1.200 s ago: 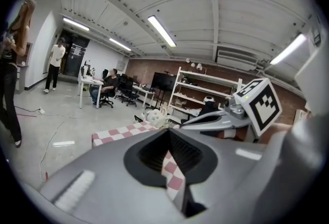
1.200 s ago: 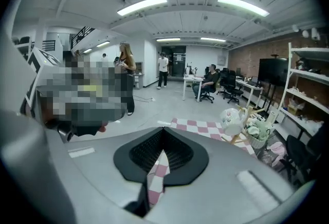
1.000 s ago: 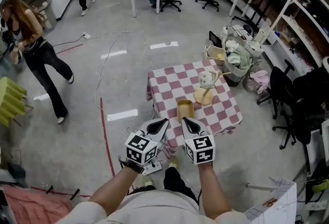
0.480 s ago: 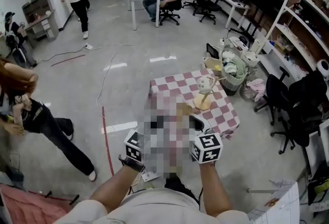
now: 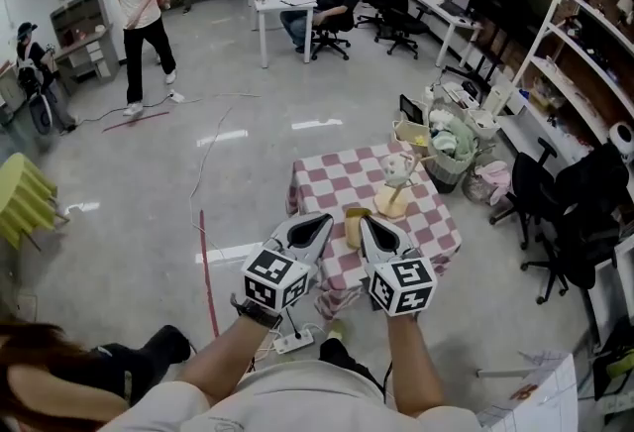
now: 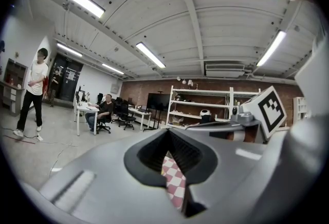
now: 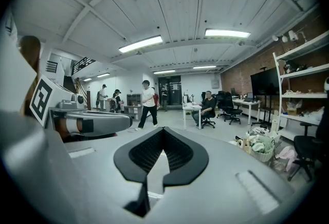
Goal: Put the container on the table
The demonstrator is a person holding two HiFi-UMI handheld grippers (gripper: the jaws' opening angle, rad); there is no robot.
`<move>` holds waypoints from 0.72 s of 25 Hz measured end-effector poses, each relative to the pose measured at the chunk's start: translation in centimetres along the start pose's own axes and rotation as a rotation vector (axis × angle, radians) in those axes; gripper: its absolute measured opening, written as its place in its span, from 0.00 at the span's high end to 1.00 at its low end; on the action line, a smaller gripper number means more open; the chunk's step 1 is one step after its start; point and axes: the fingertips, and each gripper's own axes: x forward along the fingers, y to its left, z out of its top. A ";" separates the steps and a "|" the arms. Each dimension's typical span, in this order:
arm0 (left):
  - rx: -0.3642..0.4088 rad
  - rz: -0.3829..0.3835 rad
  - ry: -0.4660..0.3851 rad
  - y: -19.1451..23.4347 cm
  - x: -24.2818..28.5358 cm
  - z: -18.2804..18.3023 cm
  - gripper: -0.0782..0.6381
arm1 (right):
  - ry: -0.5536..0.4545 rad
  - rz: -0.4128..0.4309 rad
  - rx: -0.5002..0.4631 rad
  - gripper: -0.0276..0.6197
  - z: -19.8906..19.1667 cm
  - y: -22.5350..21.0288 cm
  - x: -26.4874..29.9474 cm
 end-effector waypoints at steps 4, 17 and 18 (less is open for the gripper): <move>0.012 0.006 -0.014 0.0 -0.1 0.7 0.88 | -0.008 0.002 -0.009 0.94 0.5 0.1 0.0; 0.012 0.022 -0.043 -0.1 0.1 1.6 0.88 | -0.029 -0.009 -0.009 0.94 0.5 -0.5 -0.6; 0.012 0.022 -0.044 -0.2 0.1 1.7 0.88 | -0.029 -0.009 -0.009 0.94 0.5 -0.6 -0.7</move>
